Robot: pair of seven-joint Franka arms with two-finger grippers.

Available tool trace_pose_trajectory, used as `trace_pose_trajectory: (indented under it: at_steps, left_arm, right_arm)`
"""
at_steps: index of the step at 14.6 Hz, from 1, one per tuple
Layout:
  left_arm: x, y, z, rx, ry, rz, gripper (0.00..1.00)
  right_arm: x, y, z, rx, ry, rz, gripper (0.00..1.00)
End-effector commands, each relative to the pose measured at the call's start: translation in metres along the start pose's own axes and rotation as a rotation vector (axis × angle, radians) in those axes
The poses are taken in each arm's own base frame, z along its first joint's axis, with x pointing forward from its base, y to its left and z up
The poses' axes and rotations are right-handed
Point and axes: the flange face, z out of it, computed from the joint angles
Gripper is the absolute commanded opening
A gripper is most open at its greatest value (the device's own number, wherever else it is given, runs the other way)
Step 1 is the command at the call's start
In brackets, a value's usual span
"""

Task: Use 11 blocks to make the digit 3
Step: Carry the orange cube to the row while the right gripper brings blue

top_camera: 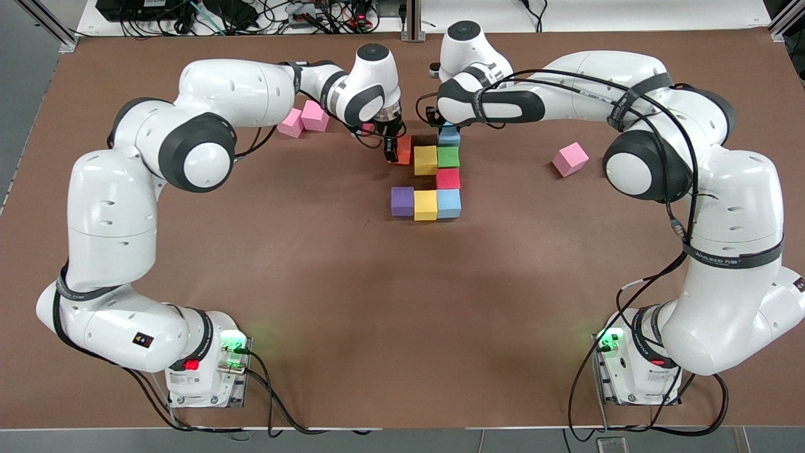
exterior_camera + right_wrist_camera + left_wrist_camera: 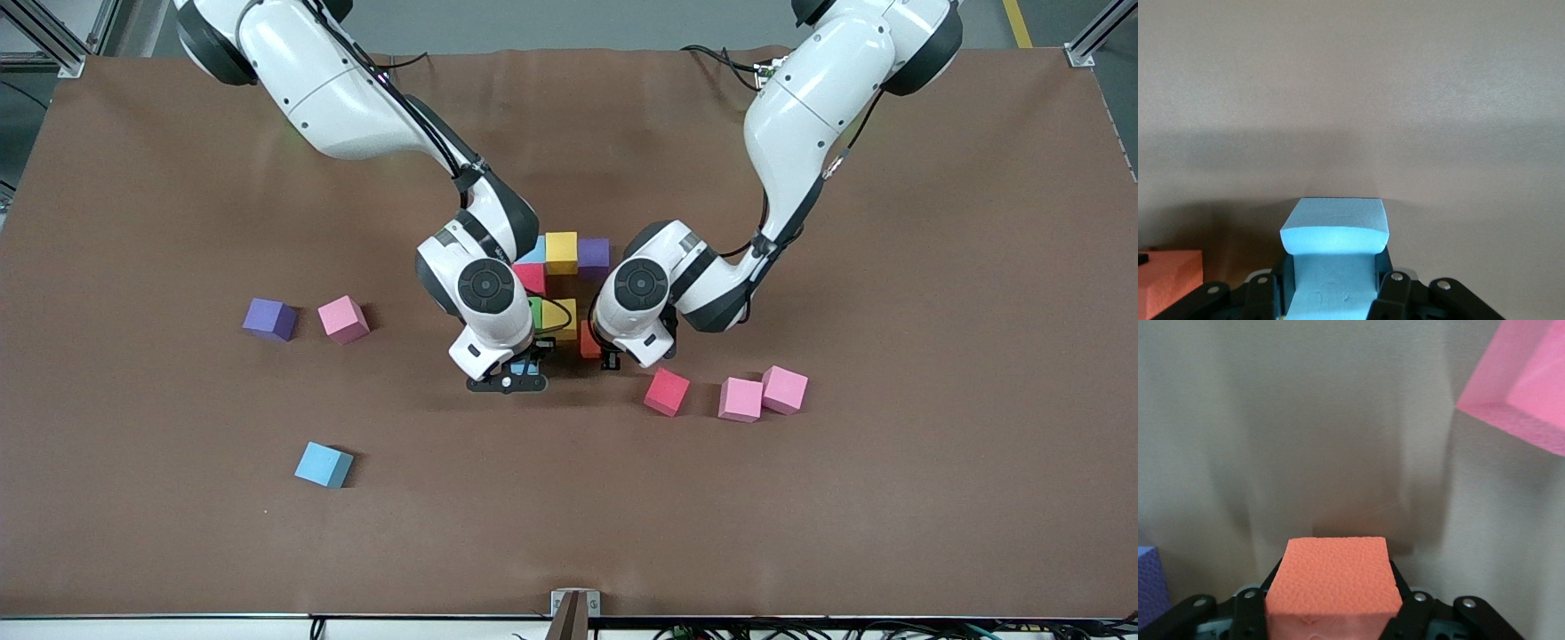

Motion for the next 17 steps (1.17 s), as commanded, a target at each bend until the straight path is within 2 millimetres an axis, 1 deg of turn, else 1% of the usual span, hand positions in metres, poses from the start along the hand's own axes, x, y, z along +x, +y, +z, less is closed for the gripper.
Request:
trace_pose_trajectory:
  at_steps: [1, 3, 4, 6, 10, 14, 15, 16, 17]
  left_arm:
    - [0.006, -0.024, 0.002, -0.022, 0.008, 0.015, 0.19]
    - [0.007, -0.035, 0.001, -0.040, -0.002, 0.026, 0.19]
    - [0.006, -0.037, -0.001, -0.046, -0.005, 0.014, 0.19]
    - [-0.002, -0.043, 0.000, -0.065, -0.011, -0.010, 0.19]
    - [-0.006, -0.047, 0.004, -0.094, -0.010, -0.010, 0.19]
    - [-0.007, -0.047, 0.005, -0.104, -0.018, -0.008, 0.19]
    - [-0.007, -0.047, 0.006, -0.103, -0.016, -0.005, 0.25]
    - [-0.006, -0.047, 0.007, -0.106, -0.012, 0.004, 0.55]
    - [-0.006, -0.048, 0.007, -0.116, 0.000, 0.029, 1.00]
  right_arm:
    - [-0.012, 0.000, -0.005, -0.003, -0.009, 0.012, 0.00]
    - [-0.012, 0.000, -0.005, -0.003, -0.009, 0.012, 0.00]
    - [-0.013, 0.000, -0.004, -0.004, -0.010, 0.012, 0.00]
    - [-0.014, 0.002, -0.002, -0.001, -0.022, 0.020, 0.00]
    - [-0.018, 0.000, 0.000, -0.002, -0.029, 0.016, 0.00]
    - [-0.023, 0.001, -0.001, -0.003, -0.031, 0.012, 0.00]
    - [-0.023, 0.001, -0.001, -0.002, -0.029, 0.014, 0.00]
    - [-0.023, 0.001, -0.001, 0.002, -0.029, 0.014, 0.00]
    - [-0.022, 0.000, -0.001, 0.006, -0.028, 0.016, 0.00]
